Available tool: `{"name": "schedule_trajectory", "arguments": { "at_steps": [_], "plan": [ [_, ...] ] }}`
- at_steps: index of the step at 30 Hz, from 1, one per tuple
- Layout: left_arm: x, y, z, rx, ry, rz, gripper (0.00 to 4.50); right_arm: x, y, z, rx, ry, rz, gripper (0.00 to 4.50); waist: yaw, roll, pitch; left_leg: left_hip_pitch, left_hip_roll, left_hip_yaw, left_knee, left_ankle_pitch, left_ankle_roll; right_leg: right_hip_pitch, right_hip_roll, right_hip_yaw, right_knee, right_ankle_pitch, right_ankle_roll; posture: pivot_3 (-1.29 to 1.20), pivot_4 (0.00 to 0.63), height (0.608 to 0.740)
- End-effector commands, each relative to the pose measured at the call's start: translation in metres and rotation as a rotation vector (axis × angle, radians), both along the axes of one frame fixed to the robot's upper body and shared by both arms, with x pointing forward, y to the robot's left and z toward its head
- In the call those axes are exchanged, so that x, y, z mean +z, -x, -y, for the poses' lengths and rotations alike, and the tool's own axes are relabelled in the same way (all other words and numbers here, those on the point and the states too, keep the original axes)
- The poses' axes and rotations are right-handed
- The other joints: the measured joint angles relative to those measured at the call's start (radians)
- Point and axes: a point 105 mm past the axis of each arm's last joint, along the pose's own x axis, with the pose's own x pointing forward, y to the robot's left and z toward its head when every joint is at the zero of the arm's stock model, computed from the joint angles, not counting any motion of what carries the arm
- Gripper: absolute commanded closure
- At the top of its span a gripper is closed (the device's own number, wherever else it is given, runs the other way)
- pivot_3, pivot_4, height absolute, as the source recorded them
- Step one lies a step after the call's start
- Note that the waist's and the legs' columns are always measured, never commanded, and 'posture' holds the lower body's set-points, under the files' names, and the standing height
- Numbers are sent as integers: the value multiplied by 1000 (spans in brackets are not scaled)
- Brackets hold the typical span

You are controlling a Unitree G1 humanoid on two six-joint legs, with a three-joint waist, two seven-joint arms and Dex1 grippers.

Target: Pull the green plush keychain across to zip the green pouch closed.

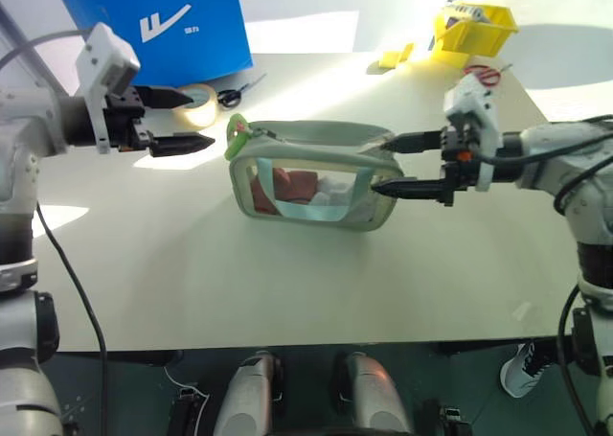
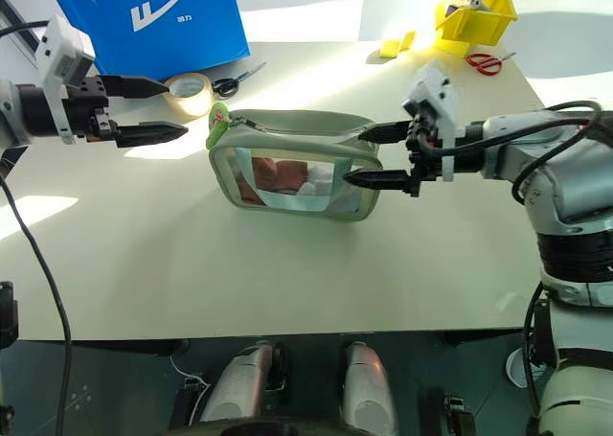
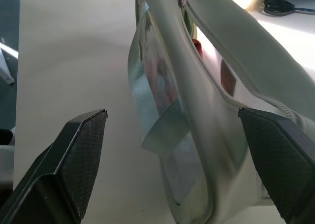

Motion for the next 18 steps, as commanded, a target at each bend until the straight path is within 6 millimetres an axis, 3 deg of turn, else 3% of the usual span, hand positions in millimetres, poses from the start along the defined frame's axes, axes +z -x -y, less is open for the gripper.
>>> {"name": "schedule_trajectory", "arguments": {
  "at_steps": [1,6,12,18],
  "plan": [
    [13,5,-2,4,-5,58,0,7,-4,-3,14,12,62,1309,1,0,0,0,0,0,0,0,0,0,0,0,0,0,0,0,150,740],
    [2,1,-1,8,32,16,0,3,-9,-12,35,44,96,3850,-1,0,0,0,0,0,0,0,0,0,1,0,1,0,0,0,150,740],
    [-25,-16,-4,85,100,-22,0,3,-5,-13,57,60,106,3850,0,0,0,3,0,0,0,1,-1,2,1,0,2,0,0,0,150,740],
    [-33,-26,14,75,160,-45,0,2,-2,-13,67,65,98,3850,1,0,0,4,0,0,1,1,-1,3,1,0,2,0,0,0,150,740]
  ]
}}
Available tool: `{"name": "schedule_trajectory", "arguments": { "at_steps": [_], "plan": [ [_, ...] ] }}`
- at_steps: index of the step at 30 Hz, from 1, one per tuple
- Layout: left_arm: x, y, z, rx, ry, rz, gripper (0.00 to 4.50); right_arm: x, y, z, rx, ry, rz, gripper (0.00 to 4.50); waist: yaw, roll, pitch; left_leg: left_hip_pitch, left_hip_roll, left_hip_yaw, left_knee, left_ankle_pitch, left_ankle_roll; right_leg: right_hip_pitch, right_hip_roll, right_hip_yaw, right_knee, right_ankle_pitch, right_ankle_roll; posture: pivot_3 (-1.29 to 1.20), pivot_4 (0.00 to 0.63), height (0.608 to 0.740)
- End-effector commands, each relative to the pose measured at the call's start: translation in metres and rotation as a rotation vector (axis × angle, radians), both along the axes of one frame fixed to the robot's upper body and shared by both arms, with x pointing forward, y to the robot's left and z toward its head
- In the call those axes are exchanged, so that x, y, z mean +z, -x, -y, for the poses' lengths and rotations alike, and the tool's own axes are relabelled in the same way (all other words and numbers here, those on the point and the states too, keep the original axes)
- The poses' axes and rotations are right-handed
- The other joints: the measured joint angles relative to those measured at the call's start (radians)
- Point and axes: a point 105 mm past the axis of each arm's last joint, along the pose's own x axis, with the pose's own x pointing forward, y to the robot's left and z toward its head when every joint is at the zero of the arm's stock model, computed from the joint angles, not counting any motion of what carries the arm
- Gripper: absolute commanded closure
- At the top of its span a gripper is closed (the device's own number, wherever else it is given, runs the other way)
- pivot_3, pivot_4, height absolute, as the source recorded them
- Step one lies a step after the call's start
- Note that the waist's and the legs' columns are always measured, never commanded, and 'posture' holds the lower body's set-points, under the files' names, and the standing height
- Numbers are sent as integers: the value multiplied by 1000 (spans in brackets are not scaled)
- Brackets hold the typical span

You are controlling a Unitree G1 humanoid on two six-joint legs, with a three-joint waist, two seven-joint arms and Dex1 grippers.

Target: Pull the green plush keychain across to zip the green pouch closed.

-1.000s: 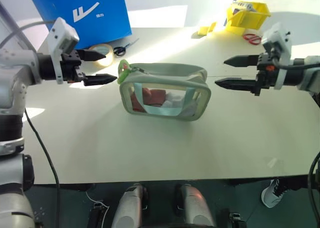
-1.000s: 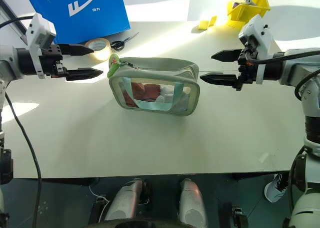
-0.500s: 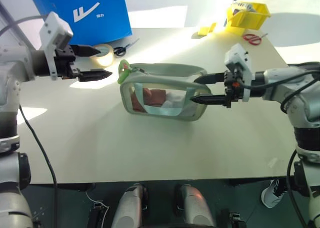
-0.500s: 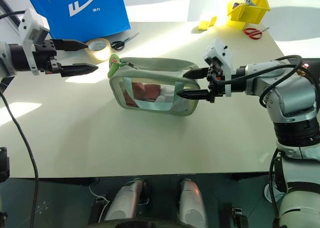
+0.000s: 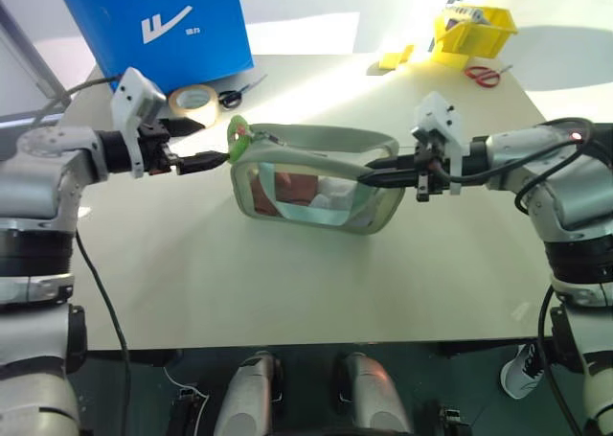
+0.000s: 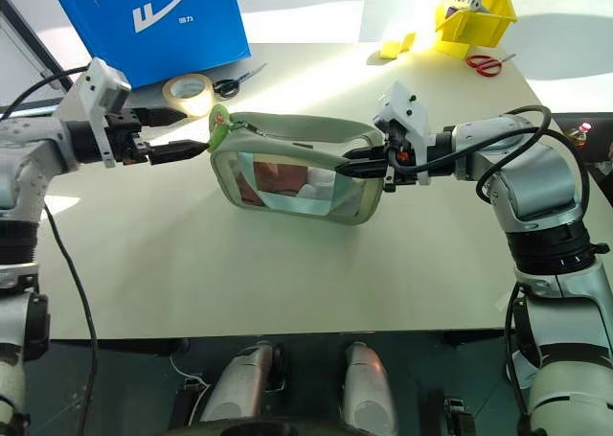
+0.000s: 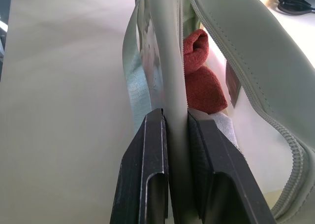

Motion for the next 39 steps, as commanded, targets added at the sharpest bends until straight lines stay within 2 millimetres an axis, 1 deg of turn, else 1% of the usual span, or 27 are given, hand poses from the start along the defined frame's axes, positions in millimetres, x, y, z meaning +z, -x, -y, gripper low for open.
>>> {"name": "schedule_trajectory", "arguments": {
  "at_steps": [1,10,16,18,19,20,21,27,28,31,33,35,37,39],
  "plan": [
    [14,0,6,-20,18,45,0,12,6,-2,28,-2,49,3850,-1,0,0,0,0,0,0,0,0,0,0,0,0,0,0,0,150,740],
    [10,3,23,-85,7,30,0,10,6,-4,27,-11,47,3850,2,0,0,0,0,0,0,0,0,1,0,0,0,0,0,0,150,740],
    [7,0,28,-92,-4,38,0,8,3,-4,4,-14,54,3850,2,0,0,1,0,0,0,0,0,1,0,0,0,0,0,0,150,740],
    [8,-1,29,-90,2,45,0,8,2,-3,-1,-13,56,3850,2,0,0,1,0,0,0,0,0,1,0,0,0,0,0,0,150,740],
    [10,-2,30,-87,7,50,531,8,2,-3,-2,-14,57,3925,2,0,0,1,0,0,0,0,0,1,0,0,0,0,0,0,150,740],
    [12,-3,29,-84,12,55,867,9,2,-3,-3,-15,58,3925,2,0,0,1,0,0,0,0,0,1,0,0,0,0,0,0,150,740],
    [14,-3,28,-82,15,59,1346,9,2,-3,-5,-16,59,3925,1,0,0,1,0,0,0,0,0,1,0,0,0,0,0,0,150,740],
    [25,-1,22,-81,5,86,4356,10,1,-2,-14,-17,64,3925,0,0,0,2,0,0,0,0,0,1,0,0,0,0,0,0,150,740],
    [26,0,20,-79,-4,92,4476,10,1,-2,-15,-17,65,3925,0,0,0,2,0,0,0,0,0,1,0,0,0,0,0,0,150,740],
    [36,3,16,-82,-20,115,4476,10,1,-1,-19,-17,66,3925,0,0,0,2,0,0,0,0,0,1,0,0,0,0,0,0,150,740],
    [49,5,19,-104,-4,137,4476,11,0,0,-22,-15,67,3925,1,0,0,2,0,0,0,0,0,1,0,0,0,0,0,0,150,740],
    [59,8,25,-136,12,157,4476,11,-1,0,-24,-15,68,3925,2,0,0,2,0,0,0,0,0,1,0,0,0,0,0,0,150,740],
    [64,9,37,-167,26,165,4476,12,-1,-1,-25,-17,71,3925,1,0,0,2,0,0,0,0,0,1,0,0,0,0,0,0,150,740],
    [58,12,52,-212,-13,170,4476,12,-1,-2,-25,-21,73,3925,0,0,0,2,0,0,0,0,0,2,0,0,0,0,0,0,150,740]
  ]
}}
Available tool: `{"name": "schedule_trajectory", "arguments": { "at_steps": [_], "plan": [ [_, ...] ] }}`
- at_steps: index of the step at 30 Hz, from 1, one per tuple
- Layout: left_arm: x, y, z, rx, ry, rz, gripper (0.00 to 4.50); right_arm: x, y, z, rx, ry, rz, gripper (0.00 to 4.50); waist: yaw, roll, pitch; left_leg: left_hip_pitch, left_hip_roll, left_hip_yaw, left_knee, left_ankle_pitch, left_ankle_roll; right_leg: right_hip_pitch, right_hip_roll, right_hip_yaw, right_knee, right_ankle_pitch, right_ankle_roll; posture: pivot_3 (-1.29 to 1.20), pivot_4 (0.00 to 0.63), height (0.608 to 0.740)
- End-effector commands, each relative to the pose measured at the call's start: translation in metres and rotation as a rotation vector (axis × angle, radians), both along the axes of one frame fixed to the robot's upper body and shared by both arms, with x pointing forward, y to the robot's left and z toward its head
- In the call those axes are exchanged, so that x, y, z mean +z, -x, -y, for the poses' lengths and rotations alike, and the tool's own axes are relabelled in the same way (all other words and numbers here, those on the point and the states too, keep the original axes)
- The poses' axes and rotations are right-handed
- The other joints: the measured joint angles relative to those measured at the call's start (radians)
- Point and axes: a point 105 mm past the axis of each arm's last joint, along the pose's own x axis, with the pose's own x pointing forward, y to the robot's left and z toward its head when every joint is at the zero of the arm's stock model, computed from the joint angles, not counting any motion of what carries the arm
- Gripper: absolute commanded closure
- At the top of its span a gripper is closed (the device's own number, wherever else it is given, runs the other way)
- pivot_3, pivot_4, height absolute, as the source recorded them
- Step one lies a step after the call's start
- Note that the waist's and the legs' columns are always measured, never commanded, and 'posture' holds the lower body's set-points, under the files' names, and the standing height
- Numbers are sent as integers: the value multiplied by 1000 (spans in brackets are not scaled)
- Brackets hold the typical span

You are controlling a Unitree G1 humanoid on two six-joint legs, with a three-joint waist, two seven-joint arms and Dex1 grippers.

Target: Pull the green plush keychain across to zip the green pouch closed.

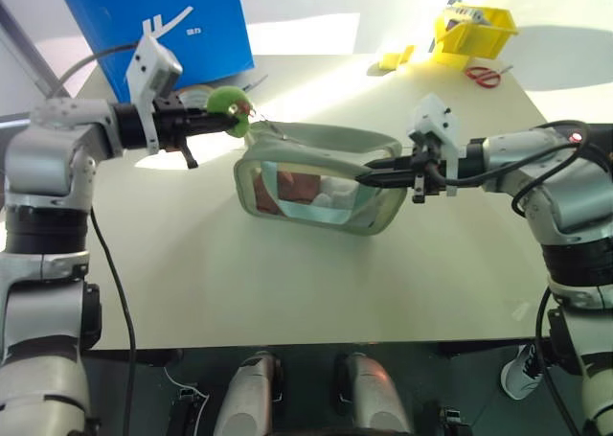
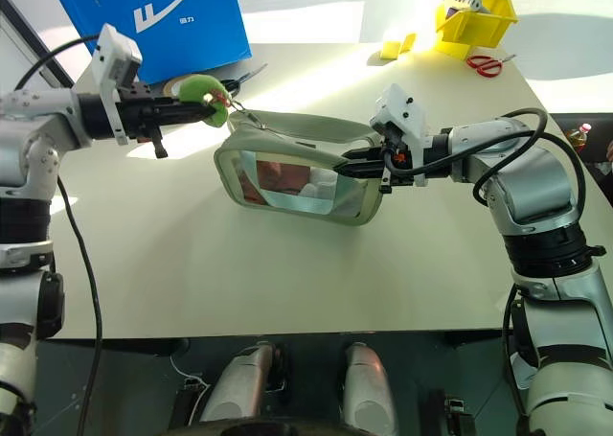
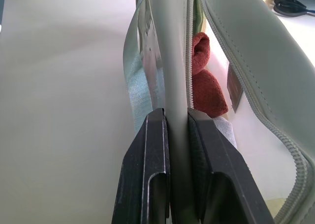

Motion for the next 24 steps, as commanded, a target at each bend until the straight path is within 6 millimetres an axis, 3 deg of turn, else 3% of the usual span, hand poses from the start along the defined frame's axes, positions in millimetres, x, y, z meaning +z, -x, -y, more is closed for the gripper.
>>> {"name": "schedule_trajectory", "arguments": {
  "at_steps": [1,5,10,13,19,24],
  "plan": [
    [7,9,22,-76,-35,61,4476,14,0,-1,-2,-17,57,3925,-1,0,0,0,0,0,0,0,0,0,0,0,0,0,0,0,150,740],
    [-8,8,39,-110,-57,26,4476,13,1,-3,-3,-23,56,3925,-2,0,0,0,0,0,0,1,-1,0,0,0,0,0,0,0,150,740],
    [-23,5,42,-111,-88,15,4476,13,2,-1,-17,-25,59,3925,-2,0,0,2,0,0,0,0,0,1,0,0,0,0,0,0,150,740],
    [-13,3,37,-98,-67,32,3485,13,2,2,-26,-24,60,3925,-1,0,0,2,0,0,0,0,0,2,0,0,0,0,0,0,150,740],
    [3,0,20,-46,-100,63,519,13,1,2,-32,-23,62,3925,-2,0,0,3,0,0,0,0,0,2,0,0,0,0,0,0,150,740],
    [4,10,1,-40,-156,50,519,14,-1,2,-30,-21,66,3925,-2,0,0,3,0,0,0,0,0,2,0,0,0,0,0,0,150,740]
  ]
}}
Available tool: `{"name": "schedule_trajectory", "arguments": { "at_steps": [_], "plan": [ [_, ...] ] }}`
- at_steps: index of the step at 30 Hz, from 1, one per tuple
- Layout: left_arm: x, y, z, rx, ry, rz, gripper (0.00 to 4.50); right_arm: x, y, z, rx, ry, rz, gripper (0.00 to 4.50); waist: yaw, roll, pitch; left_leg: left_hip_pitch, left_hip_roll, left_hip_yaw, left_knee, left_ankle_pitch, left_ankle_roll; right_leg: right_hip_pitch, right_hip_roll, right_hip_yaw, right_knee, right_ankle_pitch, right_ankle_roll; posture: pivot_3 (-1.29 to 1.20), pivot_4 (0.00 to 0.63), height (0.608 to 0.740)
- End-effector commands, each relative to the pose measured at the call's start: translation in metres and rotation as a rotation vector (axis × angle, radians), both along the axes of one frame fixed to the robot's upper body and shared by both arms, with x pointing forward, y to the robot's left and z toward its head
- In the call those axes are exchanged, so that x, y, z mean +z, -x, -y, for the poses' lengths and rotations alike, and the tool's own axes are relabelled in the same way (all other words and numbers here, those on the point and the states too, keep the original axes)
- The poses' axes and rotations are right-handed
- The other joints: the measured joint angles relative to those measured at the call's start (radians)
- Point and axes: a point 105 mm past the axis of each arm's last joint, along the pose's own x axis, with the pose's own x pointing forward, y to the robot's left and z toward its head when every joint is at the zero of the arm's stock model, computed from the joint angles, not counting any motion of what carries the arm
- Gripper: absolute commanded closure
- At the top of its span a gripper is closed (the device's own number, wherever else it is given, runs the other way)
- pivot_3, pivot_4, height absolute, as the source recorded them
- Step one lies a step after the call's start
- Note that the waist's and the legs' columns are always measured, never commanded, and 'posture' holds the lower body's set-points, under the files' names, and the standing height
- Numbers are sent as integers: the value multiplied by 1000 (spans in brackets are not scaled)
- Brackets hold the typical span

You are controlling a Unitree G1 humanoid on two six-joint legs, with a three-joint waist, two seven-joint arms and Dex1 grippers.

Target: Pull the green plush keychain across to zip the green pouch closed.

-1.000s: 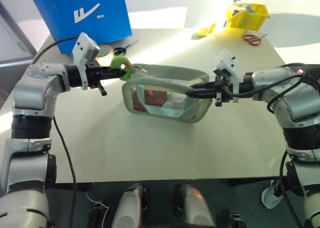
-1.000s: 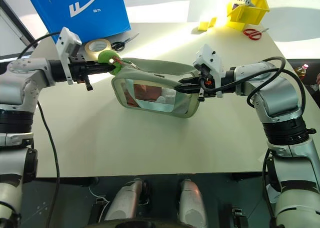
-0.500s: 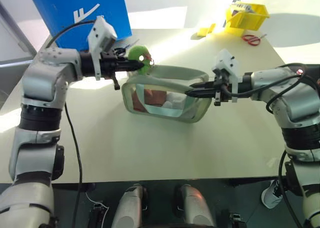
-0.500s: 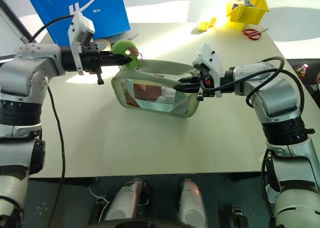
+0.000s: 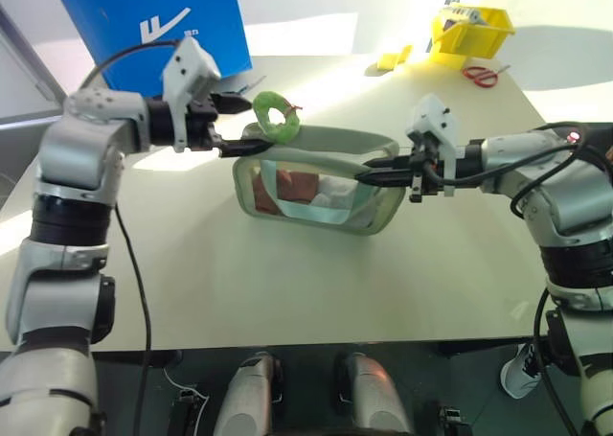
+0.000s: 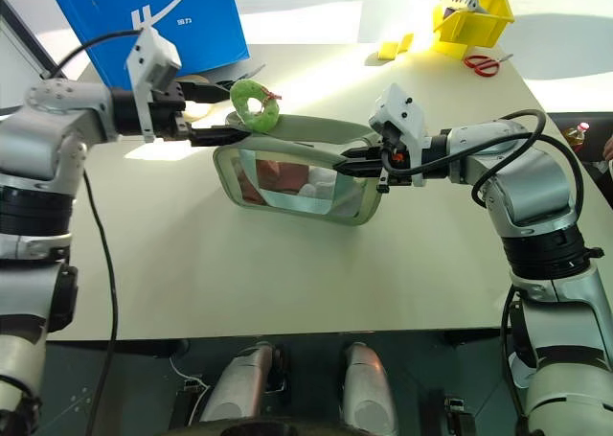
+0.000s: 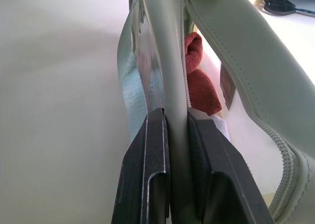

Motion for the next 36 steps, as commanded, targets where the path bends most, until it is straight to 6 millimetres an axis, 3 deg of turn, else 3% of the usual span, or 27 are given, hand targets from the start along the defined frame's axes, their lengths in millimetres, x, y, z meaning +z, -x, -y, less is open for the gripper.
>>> {"name": "schedule_trajectory", "arguments": {
  "at_steps": [1,6,9,13,16,19,21,27,32,36],
  "plan": [
    [12,11,-11,-11,-17,37,519,14,0,2,1,-10,58,3925,1,0,0,0,0,0,0,0,0,0,0,0,0,0,0,0,150,740],
    [-11,26,-7,-57,-53,-27,519,14,0,2,4,-8,58,3925,1,0,0,0,0,0,0,0,0,0,-1,0,0,0,0,0,150,740],
    [-26,28,-2,-59,-83,-41,519,14,0,1,6,-5,56,3925,1,0,0,0,0,0,0,0,0,0,-1,0,0,0,0,0,150,740],
    [-33,23,2,-34,-79,-20,519,14,1,2,8,-2,54,3925,3,0,0,0,0,0,0,0,0,0,-1,0,0,0,0,0,150,740],
    [-32,23,2,-45,-73,-23,1751,14,1,1,8,0,54,3925,1,0,0,0,0,0,0,0,0,1,0,0,0,0,0,0,150,740],
    [-32,25,1,-44,-83,-26,3447,14,0,1,5,-1,55,3925,1,0,0,0,0,0,0,0,0,0,0,0,0,0,0,0,150,740],
    [-35,26,0,-42,-92,-34,4345,14,-2,0,-1,-6,59,3925,1,0,0,0,0,0,0,0,0,0,0,0,0,0,0,0,150,740],
    [-27,32,0,-42,-25,-66,4432,17,-10,-5,-15,-32,69,3925,0,0,0,0,0,0,0,0,0,0,0,0,0,0,0,0,150,740],
    [-37,38,-4,-41,-52,-89,4432,15,-14,-7,-14,-30,61,3925,-1,0,0,0,0,0,0,0,0,0,0,0,0,0,0,0,150,740],
    [-47,35,-8,-7,-61,-92,4500,8,-7,-4,36,10,31,2688,-1,0,0,1,0,0,0,0,0,1,0,0,0,0,0,0,150,740]
  ]
}}
